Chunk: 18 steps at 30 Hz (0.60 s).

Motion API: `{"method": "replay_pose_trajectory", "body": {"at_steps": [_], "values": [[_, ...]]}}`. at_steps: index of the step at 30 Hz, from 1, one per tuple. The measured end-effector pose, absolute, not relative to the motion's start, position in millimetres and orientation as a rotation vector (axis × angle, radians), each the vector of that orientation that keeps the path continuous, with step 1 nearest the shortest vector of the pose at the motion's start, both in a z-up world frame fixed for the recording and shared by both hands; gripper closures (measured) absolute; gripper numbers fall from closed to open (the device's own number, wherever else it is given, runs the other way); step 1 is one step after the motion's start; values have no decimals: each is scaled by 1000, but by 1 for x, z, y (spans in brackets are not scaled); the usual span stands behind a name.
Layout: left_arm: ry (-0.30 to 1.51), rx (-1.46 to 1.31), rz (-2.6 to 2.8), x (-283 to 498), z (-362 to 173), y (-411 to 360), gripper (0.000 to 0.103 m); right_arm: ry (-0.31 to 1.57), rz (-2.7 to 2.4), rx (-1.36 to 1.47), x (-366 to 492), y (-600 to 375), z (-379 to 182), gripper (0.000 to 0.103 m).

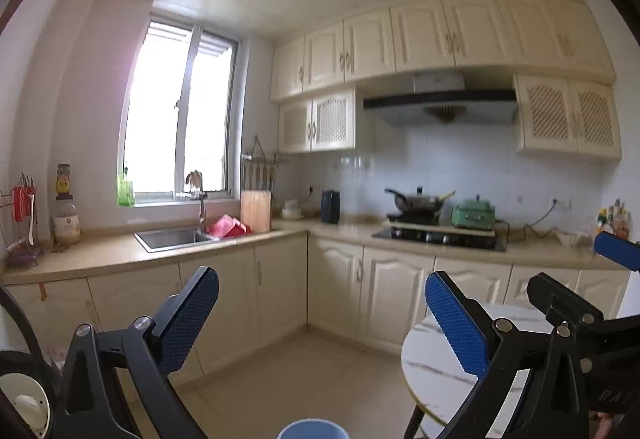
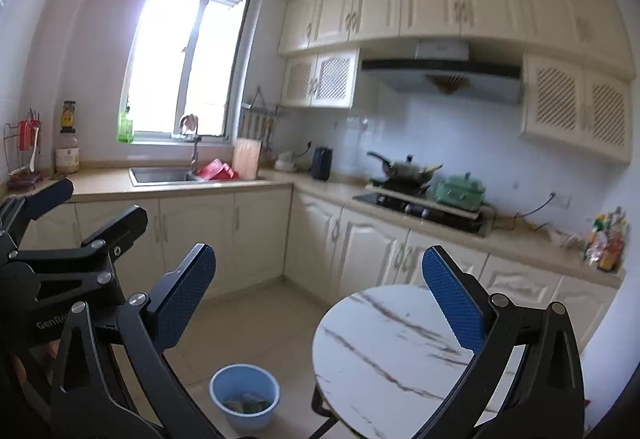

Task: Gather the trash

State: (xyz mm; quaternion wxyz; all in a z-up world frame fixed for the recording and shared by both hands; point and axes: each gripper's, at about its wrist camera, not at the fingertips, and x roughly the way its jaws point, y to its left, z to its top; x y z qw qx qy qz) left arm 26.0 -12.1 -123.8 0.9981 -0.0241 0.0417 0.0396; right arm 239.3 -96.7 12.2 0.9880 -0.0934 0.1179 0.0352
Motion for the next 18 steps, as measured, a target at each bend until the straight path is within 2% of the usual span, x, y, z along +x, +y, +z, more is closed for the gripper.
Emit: {"method": "replay_pose_trajectory", "body": {"at_steps": [12, 18], "values": [[36, -23, 49, -42, -149, -23, 1, 133, -30, -165, 191, -110, 25, 0], [8, -9, 37, -36, -148, -26, 1, 136, -41, -133, 186, -123, 22, 0]]}}
